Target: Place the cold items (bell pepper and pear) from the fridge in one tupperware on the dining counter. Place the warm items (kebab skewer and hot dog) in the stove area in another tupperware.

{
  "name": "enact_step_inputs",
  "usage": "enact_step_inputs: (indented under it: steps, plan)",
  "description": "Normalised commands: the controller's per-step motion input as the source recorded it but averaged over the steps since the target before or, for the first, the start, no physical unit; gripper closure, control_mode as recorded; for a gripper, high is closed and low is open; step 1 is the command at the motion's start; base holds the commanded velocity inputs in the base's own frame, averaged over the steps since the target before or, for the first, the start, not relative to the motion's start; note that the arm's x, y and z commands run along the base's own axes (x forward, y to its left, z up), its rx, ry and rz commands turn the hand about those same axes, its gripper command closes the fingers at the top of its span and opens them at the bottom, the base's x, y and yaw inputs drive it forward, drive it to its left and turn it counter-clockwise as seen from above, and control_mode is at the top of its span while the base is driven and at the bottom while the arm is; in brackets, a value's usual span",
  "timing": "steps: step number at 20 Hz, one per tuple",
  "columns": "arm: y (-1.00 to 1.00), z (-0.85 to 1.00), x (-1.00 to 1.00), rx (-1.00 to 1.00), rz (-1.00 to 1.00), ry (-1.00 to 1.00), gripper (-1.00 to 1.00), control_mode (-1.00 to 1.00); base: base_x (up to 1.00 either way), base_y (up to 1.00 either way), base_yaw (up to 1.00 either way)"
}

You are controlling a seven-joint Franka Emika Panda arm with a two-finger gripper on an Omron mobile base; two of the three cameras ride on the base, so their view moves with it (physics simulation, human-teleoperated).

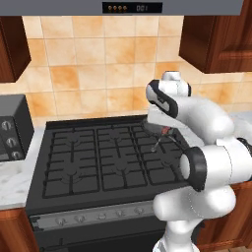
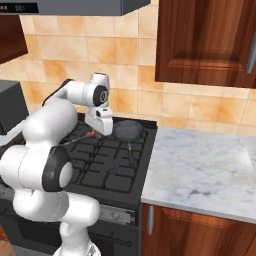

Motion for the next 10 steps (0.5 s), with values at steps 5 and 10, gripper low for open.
enact_step_inputs:
  steps: [5,10]
  plan:
    - [0.24,0.05,-1.00,-0.07,-0.11,-0.15,1.00,-1.00,0.00,0.00,0.00]
    - [0.06,0.33,-1.00,-0.03,-0.24,-0.16,1.00,-1.00,0.00,0.00,0.00]
